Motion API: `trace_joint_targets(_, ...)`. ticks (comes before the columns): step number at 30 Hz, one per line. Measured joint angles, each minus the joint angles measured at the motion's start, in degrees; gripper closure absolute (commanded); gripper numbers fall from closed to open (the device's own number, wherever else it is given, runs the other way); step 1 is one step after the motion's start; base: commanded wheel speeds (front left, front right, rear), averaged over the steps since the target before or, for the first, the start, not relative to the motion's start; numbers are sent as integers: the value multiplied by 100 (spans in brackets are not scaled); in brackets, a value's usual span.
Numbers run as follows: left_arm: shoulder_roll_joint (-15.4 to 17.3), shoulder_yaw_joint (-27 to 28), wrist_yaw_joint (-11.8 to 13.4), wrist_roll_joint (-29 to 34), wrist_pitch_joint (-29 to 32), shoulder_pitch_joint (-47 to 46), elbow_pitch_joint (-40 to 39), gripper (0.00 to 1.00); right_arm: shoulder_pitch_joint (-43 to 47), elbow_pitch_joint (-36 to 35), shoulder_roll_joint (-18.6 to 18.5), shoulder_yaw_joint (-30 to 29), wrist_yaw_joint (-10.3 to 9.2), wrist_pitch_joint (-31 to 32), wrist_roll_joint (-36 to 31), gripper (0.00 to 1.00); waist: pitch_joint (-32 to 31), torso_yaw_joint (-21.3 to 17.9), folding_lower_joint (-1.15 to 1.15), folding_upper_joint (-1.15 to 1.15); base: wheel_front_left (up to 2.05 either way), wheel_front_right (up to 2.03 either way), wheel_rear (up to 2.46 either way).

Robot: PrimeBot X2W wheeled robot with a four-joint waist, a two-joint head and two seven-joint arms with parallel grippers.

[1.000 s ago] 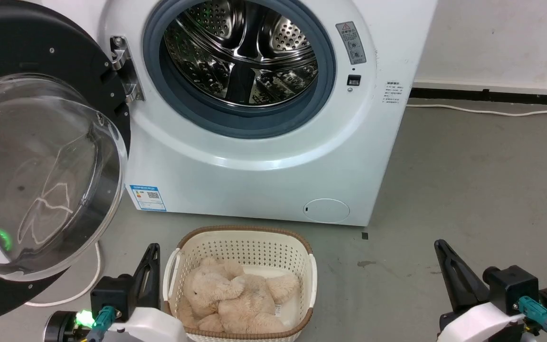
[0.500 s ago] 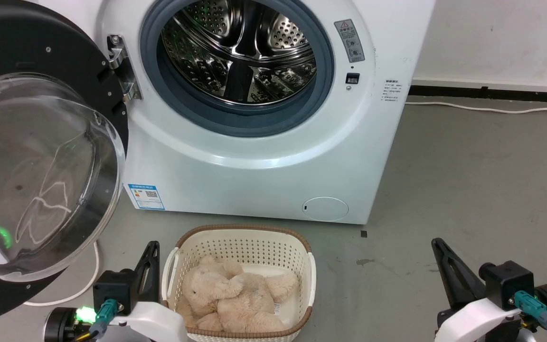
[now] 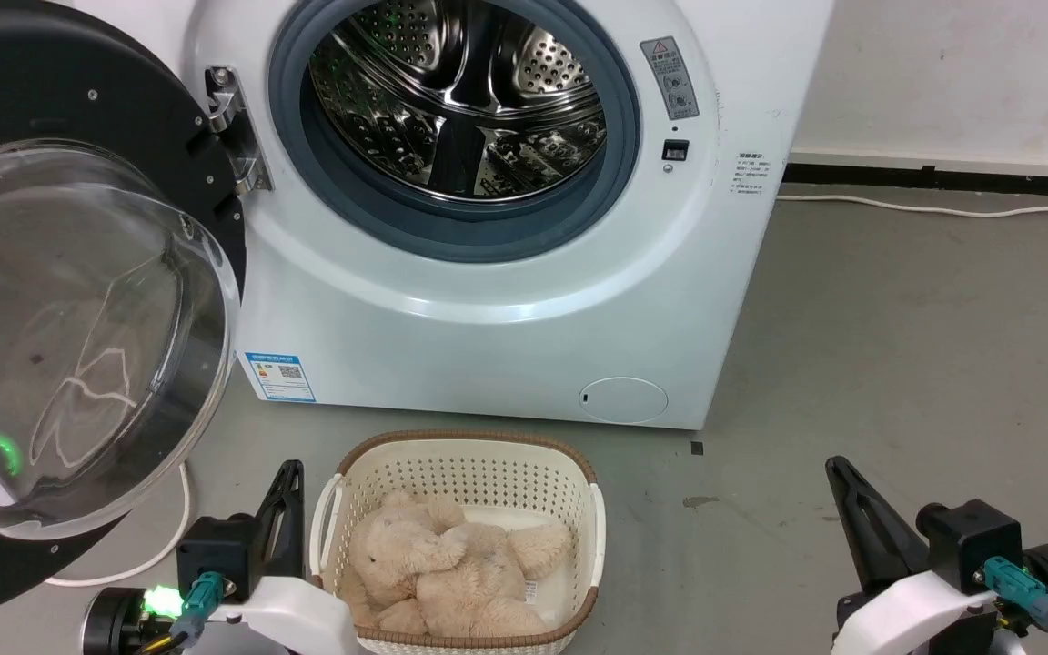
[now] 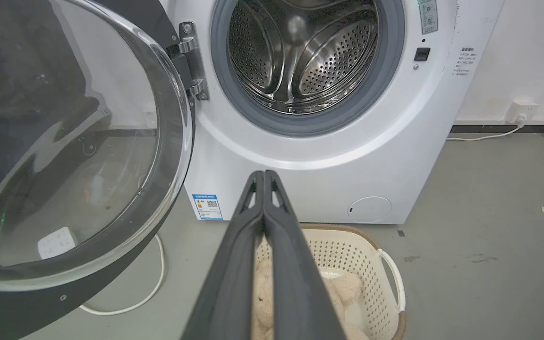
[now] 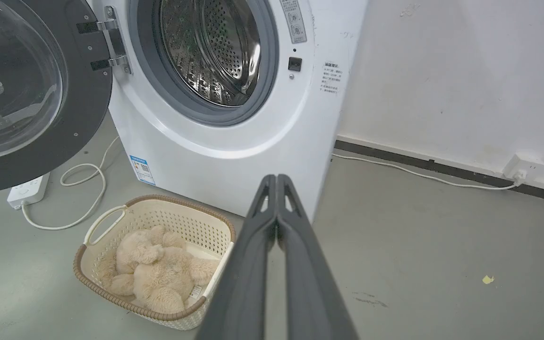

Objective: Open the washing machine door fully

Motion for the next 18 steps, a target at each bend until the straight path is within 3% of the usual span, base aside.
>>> trace_joint_targets(18,-1,5,0,1,0,0,0,100,-1,0,2,3,0,0,0,100,0,0,0,0,0,0,0)
